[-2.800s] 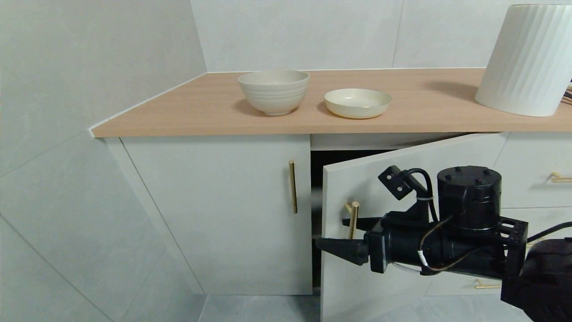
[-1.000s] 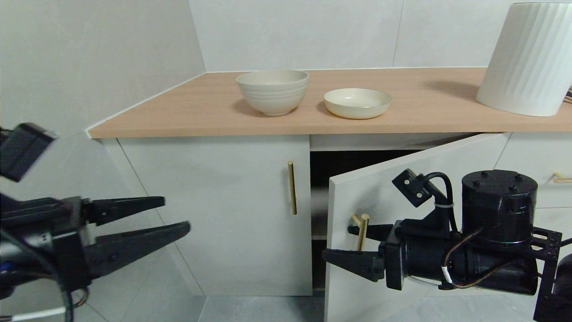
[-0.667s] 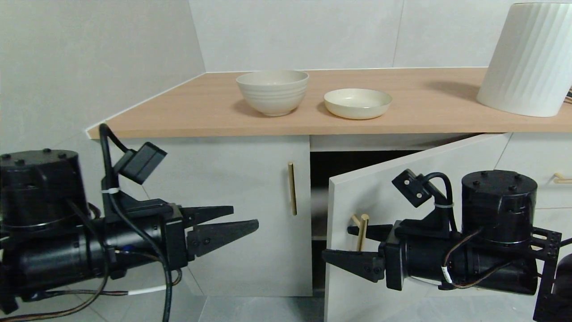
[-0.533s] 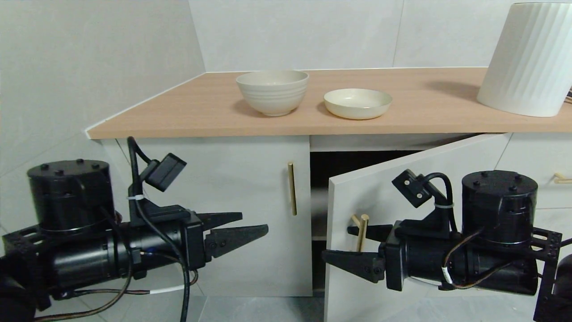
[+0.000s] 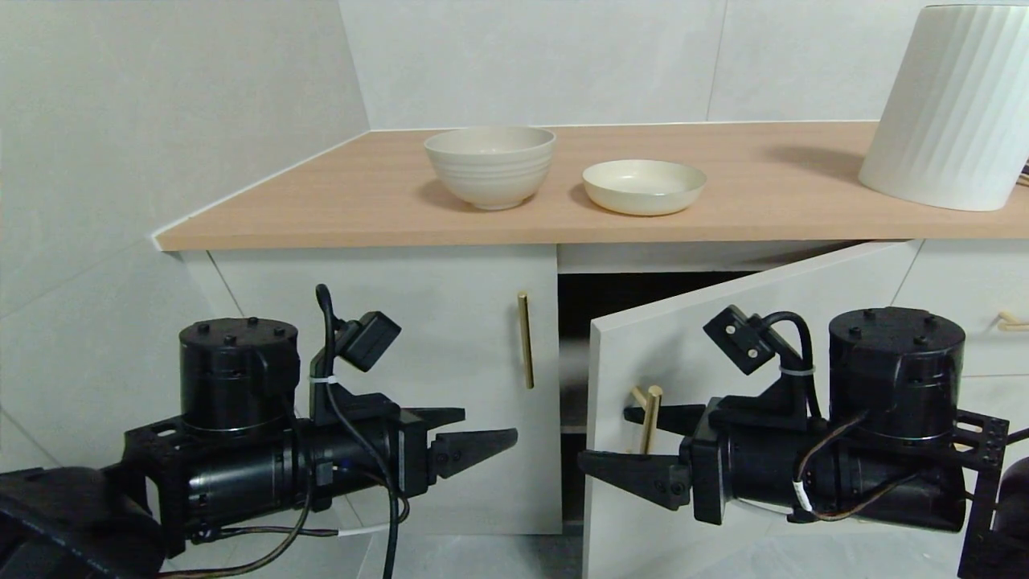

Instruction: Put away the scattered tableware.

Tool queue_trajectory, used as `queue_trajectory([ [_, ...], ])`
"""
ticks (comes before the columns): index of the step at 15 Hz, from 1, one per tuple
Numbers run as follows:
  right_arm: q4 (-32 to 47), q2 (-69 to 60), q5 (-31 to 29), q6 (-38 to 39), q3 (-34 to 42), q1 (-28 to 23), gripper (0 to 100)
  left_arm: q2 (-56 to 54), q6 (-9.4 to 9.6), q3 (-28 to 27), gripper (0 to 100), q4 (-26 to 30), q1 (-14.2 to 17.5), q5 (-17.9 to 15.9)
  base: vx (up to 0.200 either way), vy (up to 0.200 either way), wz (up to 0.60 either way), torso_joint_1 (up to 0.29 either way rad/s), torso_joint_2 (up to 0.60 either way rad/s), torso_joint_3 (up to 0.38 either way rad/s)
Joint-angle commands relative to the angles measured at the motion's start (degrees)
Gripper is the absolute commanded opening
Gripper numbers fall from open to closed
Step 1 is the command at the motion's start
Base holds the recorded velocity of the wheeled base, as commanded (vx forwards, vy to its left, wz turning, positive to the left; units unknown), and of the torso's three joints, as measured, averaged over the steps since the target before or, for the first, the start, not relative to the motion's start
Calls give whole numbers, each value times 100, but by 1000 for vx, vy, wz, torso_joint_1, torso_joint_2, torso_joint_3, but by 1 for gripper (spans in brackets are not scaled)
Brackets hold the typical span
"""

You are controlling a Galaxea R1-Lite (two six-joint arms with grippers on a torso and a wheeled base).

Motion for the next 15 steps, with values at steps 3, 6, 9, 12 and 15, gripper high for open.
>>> queue_trajectory([
  [3,8,59,-1,2,2,0,100,-5,-309,-60,0,-18,-40,2,0,0,0,0,0,0],
  [6,8,76,-1,10,28,0,100,-85,-485,-139,0,-18,-119,2,0,0,0,0,0,0],
  [9,8,68,-1,10,28,0,100,39,-468,-367,0,-26,-136,2,0,0,0,0,0,0],
  [12,8,32,-1,89,54,0,100,671,-450,-701,0,-633,-136,-51,0,0,0,0,0,0],
  [15,8,-99,-18,256,116,0,100,1612,-441,-991,0,-1573,-400,-51,0,0,0,0,0,0],
])
